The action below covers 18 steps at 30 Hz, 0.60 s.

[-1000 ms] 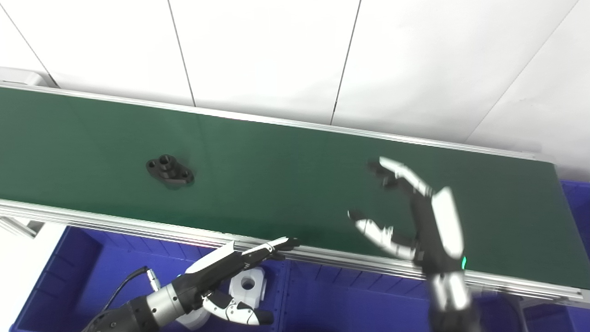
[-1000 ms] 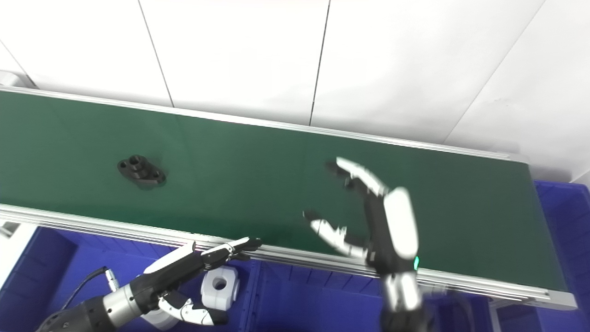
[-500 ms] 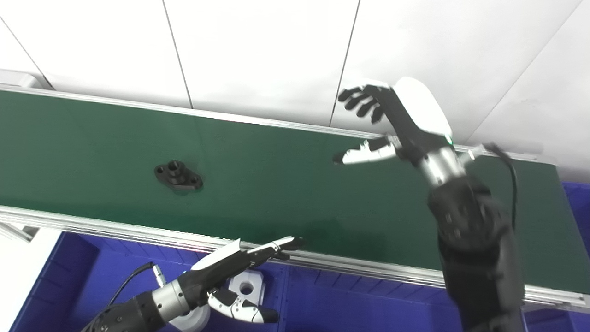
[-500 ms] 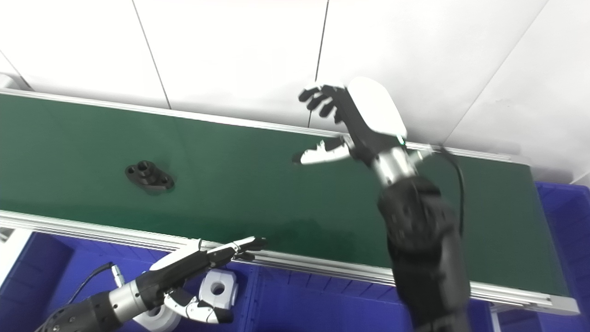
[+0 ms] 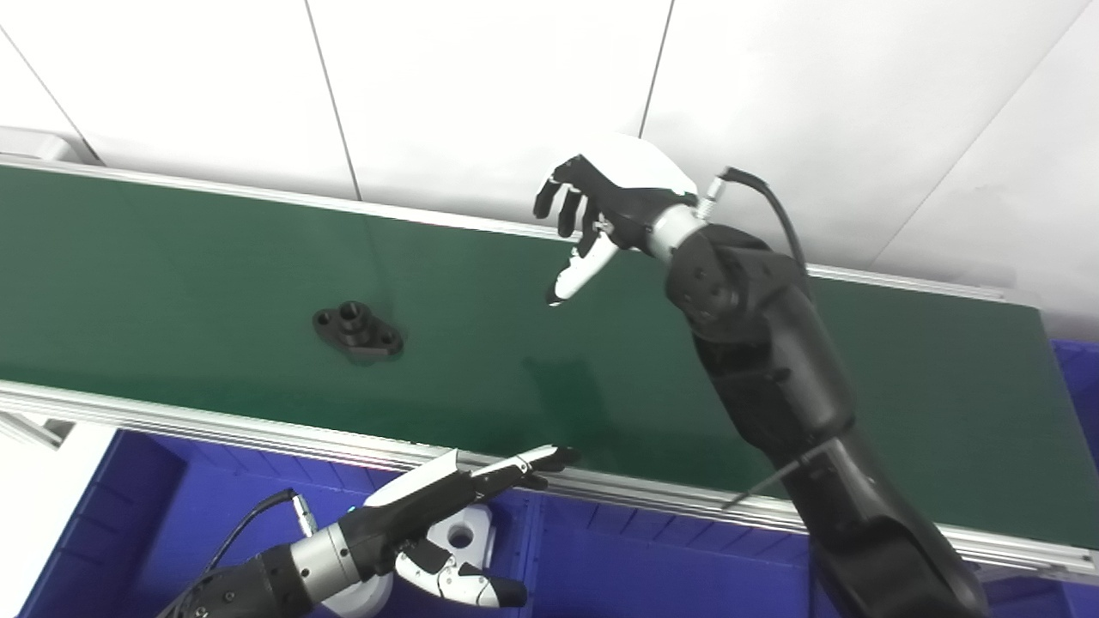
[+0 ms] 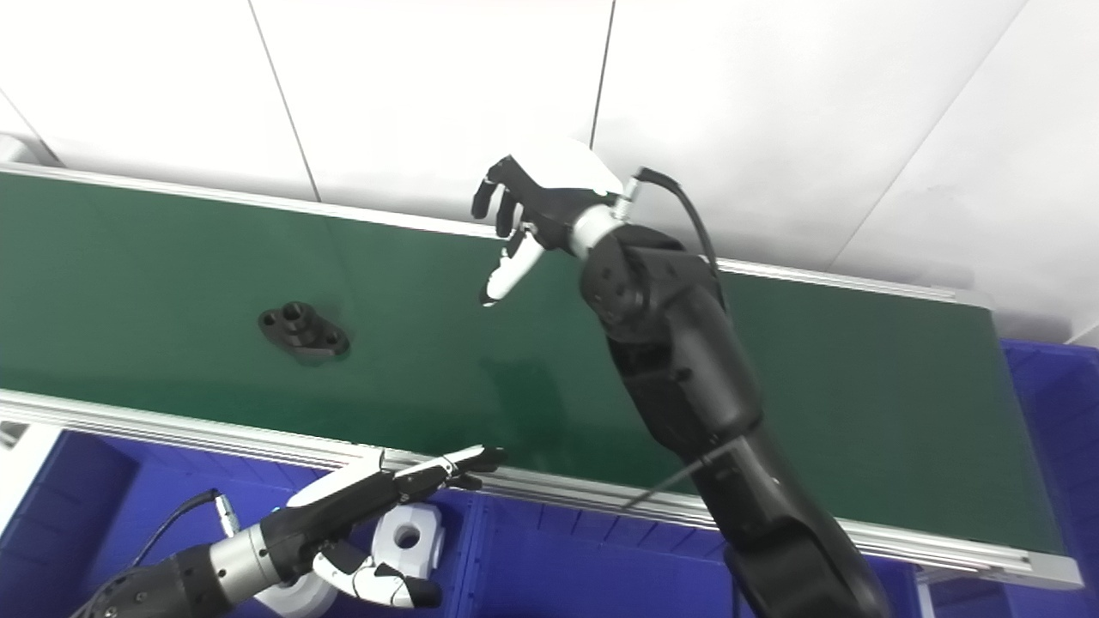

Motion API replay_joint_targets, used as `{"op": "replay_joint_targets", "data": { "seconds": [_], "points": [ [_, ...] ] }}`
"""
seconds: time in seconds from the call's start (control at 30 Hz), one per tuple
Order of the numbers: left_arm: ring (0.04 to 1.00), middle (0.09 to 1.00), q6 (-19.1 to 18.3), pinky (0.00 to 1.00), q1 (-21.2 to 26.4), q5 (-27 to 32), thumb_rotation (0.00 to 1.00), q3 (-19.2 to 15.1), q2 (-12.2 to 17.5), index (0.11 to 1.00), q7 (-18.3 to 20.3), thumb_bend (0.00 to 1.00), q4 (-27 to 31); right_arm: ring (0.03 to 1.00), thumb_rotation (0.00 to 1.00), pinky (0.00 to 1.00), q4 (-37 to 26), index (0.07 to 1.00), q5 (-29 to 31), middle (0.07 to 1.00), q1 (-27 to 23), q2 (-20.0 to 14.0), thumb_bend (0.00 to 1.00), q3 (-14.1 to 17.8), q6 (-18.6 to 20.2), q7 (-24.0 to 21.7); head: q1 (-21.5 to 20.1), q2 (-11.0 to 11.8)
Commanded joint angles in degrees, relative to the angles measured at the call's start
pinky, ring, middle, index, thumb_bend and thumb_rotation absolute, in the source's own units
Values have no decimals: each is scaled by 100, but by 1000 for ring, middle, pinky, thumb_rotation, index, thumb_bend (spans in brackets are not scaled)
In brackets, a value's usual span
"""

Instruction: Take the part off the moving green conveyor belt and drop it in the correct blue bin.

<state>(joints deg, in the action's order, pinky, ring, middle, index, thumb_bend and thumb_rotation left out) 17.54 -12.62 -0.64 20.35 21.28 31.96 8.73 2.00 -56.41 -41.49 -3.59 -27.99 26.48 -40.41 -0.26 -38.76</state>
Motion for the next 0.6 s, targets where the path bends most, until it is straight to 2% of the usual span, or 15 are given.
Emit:
{"op": "replay_joint_targets", "data": {
  "seconds": [0.0,0.07,0.13,0.2,0.27,0.33,0.5,0.57],
  "points": [
    [972,1000,85,907,-126,-28,419,-24,-14,965,-128,415,194,458,0,357,197,538,-261,425,-354,205,530,8,42,-45,-26,27],
    [972,999,156,893,-189,-51,429,-44,-27,963,-186,416,152,463,0,363,487,647,-381,472,-428,324,563,9,42,-19,-85,66],
    [973,998,167,893,-232,-60,437,-61,-25,962,-222,414,149,473,0,378,733,703,-537,483,-502,425,570,7,42,-34,-106,75],
    [975,998,187,894,-271,-42,431,-73,-24,962,-248,411,163,481,0,387,920,704,-617,485,-557,496,571,9,41,-28,-91,48],
    [978,1000,211,899,-314,-16,419,-76,-21,963,-263,403,189,438,0,352,1067,724,-673,483,-607,510,572,-56,36,-9,-96,26],
    [982,1000,197,905,-360,7,414,-77,-19,965,-277,396,236,451,0,366,1175,706,-693,483,-637,504,570,-133,33,28,-86,-5],
    [980,1000,278,904,-420,-3,392,-81,-72,962,-344,395,211,419,0,327,1396,742,-616,482,-565,656,572,-6,40,143,-15,-55],
    [979,998,276,901,-450,-39,401,-78,-80,961,-369,395,246,447,0,354,1427,731,-554,483,-504,690,572,21,38,239,20,-74]
  ]
}}
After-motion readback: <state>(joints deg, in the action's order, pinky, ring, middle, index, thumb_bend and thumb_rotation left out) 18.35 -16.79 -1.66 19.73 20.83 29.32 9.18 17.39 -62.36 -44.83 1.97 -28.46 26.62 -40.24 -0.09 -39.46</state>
